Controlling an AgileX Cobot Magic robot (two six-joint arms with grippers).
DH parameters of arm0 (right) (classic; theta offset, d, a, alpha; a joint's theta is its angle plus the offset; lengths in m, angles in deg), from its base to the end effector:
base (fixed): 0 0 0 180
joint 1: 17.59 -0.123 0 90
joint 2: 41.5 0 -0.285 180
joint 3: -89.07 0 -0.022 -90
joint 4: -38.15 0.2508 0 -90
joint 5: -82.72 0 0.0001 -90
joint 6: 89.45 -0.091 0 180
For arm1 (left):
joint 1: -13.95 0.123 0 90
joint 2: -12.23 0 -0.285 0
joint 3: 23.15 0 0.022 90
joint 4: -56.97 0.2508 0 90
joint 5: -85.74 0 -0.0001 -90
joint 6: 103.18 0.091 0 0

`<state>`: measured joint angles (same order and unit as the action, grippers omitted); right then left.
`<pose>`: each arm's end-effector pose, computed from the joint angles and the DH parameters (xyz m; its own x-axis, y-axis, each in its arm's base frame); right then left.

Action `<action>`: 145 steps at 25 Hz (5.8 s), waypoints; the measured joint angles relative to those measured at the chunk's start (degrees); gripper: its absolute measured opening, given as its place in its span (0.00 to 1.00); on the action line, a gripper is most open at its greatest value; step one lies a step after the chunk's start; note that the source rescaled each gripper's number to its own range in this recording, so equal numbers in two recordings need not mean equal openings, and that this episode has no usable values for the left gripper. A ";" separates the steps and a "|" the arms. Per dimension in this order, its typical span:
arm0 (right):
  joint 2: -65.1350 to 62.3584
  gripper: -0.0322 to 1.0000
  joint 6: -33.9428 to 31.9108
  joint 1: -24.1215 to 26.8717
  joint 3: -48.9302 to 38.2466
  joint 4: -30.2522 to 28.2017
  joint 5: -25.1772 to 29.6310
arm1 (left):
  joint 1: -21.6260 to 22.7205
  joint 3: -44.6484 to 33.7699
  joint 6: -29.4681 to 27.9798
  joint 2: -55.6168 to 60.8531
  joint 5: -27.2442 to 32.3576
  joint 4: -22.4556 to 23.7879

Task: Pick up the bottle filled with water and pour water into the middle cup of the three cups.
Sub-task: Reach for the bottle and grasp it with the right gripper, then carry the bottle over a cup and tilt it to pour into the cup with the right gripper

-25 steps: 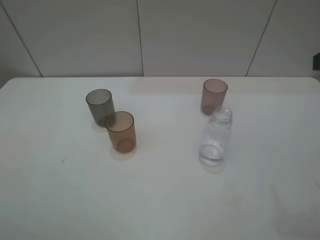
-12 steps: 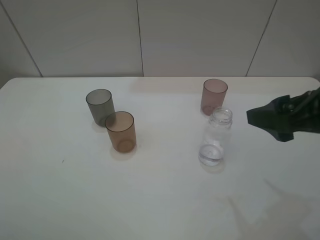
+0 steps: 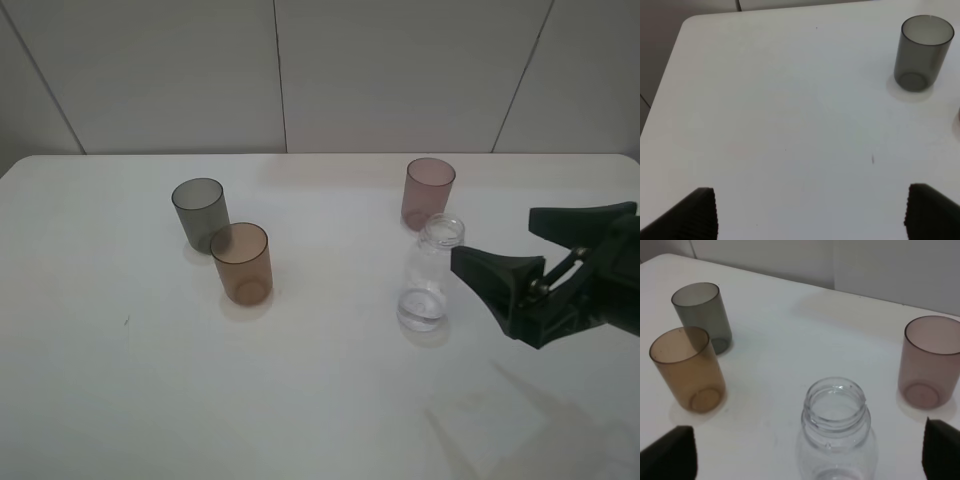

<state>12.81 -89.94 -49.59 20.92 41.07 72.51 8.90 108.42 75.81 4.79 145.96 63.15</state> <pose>0.1203 0.0742 0.2039 -0.3514 -0.1504 -0.9241 -0.5031 0.8628 0.0509 -0.0051 0.0090 0.2791 -0.4354 0.0746 -0.8971 0.0197 0.9971 0.0733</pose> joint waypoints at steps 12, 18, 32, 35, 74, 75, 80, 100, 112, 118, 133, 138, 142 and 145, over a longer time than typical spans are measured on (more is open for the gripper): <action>11.85 0.92 -1.05 0.00 -3.37 1.49 -15.24 | 0.00 0.00 0.00 0.00 0.00 0.00; 17.83 0.92 -1.75 0.00 -7.59 -0.33 -25.50 | 0.00 0.00 0.00 0.00 0.00 0.00; 36.50 1.00 -1.90 0.00 -9.04 -0.51 -45.19 | 0.00 0.00 0.00 0.00 0.00 0.00; 41.42 1.00 -1.90 0.00 -9.04 -0.60 -49.66 | 0.00 0.00 0.00 0.00 0.00 0.00; 62.33 1.00 -0.59 0.00 -0.22 1.42 -58.79 | 0.00 0.00 0.00 0.00 0.00 0.00; 62.63 1.00 -0.59 0.00 0.24 1.49 -58.79 | 0.00 0.00 0.00 0.00 0.00 0.00; 64.01 1.00 -0.59 0.00 2.44 1.49 -58.89 | 0.00 0.00 0.00 0.00 0.00 0.00; 66.78 0.03 -0.41 0.00 5.06 0.72 -58.98 | 0.00 0.00 0.00 0.00 0.00 0.00; 65.76 0.03 -0.41 0.00 5.06 0.55 -58.16 | 0.00 0.00 0.00 0.00 0.00 0.00; 56.24 0.03 -0.41 0.00 5.06 0.55 -56.12 | 0.00 0.00 0.00 0.00 0.00 0.00; 33.89 0.03 -0.19 0.00 24.85 0.02 2.89 | 0.00 0.00 0.00 0.00 0.00 0.00; 34.00 0.03 -0.52 0.00 35.49 -8.24 17.85 | 0.00 0.00 0.00 0.00 0.00 0.00; 35.44 0.03 -7.89 0.00 40.95 -22.06 23.52 | 0.00 0.00 0.00 0.00 0.00 0.00; 37.73 0.03 -15.73 -0.56 41.89 -31.76 24.41 | 0.00 0.00 0.00 0.00 0.00 0.00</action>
<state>50.53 -105.67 -50.15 62.81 9.30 96.93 8.90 108.42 75.81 4.79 145.96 63.15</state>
